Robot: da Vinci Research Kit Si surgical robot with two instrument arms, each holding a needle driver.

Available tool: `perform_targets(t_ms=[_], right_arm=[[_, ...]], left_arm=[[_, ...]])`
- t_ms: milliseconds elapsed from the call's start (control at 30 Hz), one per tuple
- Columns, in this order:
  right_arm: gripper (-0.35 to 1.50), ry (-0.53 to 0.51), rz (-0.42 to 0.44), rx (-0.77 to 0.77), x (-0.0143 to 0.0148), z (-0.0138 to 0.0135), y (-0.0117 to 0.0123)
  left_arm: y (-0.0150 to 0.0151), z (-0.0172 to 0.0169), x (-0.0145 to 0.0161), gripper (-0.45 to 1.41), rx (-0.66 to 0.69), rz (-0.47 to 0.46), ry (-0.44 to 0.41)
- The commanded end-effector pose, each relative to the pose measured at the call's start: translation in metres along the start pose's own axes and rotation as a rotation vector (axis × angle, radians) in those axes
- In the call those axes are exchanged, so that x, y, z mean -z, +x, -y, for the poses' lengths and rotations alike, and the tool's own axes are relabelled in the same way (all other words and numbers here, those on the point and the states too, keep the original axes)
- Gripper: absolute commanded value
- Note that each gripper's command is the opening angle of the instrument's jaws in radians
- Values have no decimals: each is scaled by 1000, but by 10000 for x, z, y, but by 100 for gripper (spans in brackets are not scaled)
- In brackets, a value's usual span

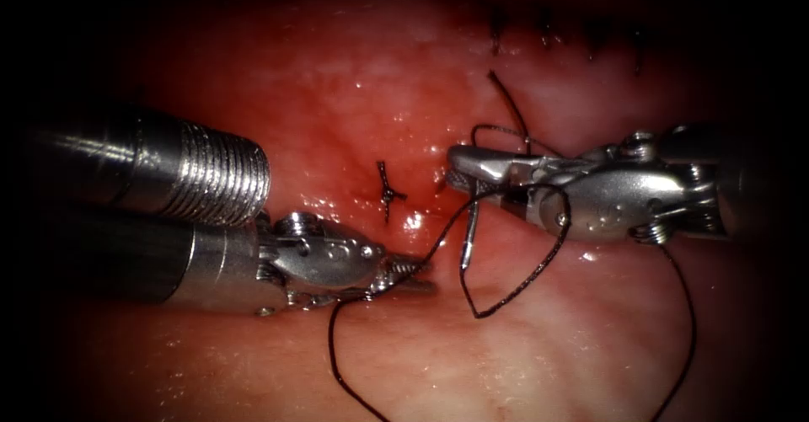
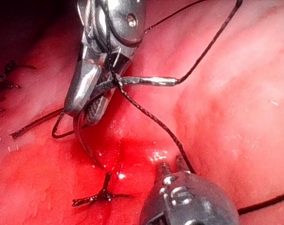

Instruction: Wound Closure

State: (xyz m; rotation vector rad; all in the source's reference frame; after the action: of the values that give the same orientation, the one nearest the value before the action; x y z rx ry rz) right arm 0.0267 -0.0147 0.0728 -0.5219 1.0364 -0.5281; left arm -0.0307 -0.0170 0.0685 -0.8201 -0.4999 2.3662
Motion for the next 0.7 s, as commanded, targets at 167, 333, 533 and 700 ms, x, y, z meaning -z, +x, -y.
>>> perform_targets(t_ms=[167, 333, 533, 700], right_arm=[[-35, -4, 6, 7, -7, -1, -2], [-35, -11, 10, 9, -10, 1, -6], [-35, -19, 0, 12, -15, 5, -8], [-35, -20, -5, 20, -17, 12, -10]], left_arm=[[2, -3, -8, -8, 2, -1, -4], [5, -7, -7, -8, 6, -1, -9], [10, -10, -6, -8, 5, 0, -10], [13, -9, -4, -5, 7, 0, -13]])
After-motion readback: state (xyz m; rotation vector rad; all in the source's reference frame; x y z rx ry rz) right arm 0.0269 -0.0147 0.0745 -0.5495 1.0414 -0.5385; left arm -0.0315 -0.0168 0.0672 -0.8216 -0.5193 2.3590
